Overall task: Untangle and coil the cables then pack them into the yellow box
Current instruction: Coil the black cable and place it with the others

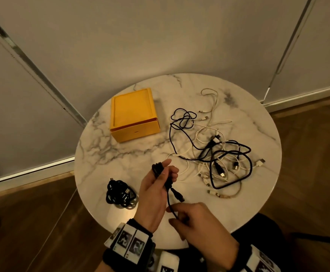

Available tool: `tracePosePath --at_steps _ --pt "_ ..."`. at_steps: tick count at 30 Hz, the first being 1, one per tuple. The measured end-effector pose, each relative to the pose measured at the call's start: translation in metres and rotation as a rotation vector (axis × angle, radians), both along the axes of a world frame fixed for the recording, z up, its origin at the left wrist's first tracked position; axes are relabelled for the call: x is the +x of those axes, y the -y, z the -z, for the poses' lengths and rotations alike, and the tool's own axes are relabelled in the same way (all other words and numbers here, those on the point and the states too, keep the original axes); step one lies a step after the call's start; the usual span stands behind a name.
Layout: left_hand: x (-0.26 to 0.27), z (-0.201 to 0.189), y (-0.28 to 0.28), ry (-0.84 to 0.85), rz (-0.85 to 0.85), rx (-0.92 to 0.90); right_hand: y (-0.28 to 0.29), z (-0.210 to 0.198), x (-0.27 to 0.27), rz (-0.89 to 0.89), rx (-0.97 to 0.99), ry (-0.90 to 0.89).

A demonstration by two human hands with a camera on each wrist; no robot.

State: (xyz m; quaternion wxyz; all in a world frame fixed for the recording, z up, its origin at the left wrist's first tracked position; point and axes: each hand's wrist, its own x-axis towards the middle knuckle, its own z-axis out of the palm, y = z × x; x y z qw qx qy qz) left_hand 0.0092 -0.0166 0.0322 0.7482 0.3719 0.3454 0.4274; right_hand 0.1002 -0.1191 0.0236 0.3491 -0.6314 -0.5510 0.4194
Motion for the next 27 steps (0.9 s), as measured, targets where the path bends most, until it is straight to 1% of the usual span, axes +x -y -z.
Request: tracePosePath --at_steps 2,4,5,6,8,9,10,12,16,17,20,22,24,26,27 --pt "-0.004 0.005 0.003 -0.114 0.07 0.131 -0.001 -0.011 0.011 -0.018 -0.016 0.018" --pt "-0.009 0.005 0.006 -0.178 0.173 0.247 0.0 -0.024 0.02 -0.015 -0.02 -0.064" --pt "-0.011 0.005 0.007 -0.204 0.229 0.29 0.001 -0.029 0.024 0.01 -0.02 -0.161" --pt "-0.013 0.004 0.007 -0.229 0.282 0.316 0.002 -0.033 0.027 0.048 -0.024 -0.301" --pt "-0.017 0.001 0.005 -0.247 0.381 0.314 0.002 -0.037 0.032 0.121 -0.026 -0.597" --pt "-0.018 -0.001 0.004 -0.236 0.431 0.291 0.003 -0.037 0.035 0.135 -0.013 -0.712" --pt "-0.02 -0.003 0.002 -0.22 0.478 0.272 0.003 -0.038 0.037 0.135 0.003 -0.795" --pt "-0.025 -0.006 0.0 -0.24 0.552 0.298 0.003 -0.039 0.04 0.123 0.017 -0.894" --pt "-0.032 -0.01 0.001 -0.427 0.654 0.529 0.001 -0.038 0.045 0.128 0.012 -0.967" --pt "-0.031 -0.01 0.001 -0.451 0.657 0.552 -0.001 -0.037 0.047 0.121 0.015 -0.971" --pt "-0.028 -0.017 0.003 -0.415 0.627 0.439 -0.008 -0.036 0.05 0.12 0.028 -0.971" --pt "-0.031 -0.016 0.001 -0.393 0.605 0.396 -0.011 -0.033 0.053 0.15 0.053 -0.982" --pt "-0.034 -0.012 0.003 -0.299 0.595 0.338 -0.014 -0.026 0.057 0.198 0.066 -0.975" --pt "-0.035 -0.008 0.006 -0.193 0.583 0.234 -0.016 -0.015 0.059 0.22 0.066 -0.869" --pt "-0.035 -0.007 0.008 -0.137 0.586 0.179 -0.016 -0.009 0.057 0.192 0.055 -0.796"
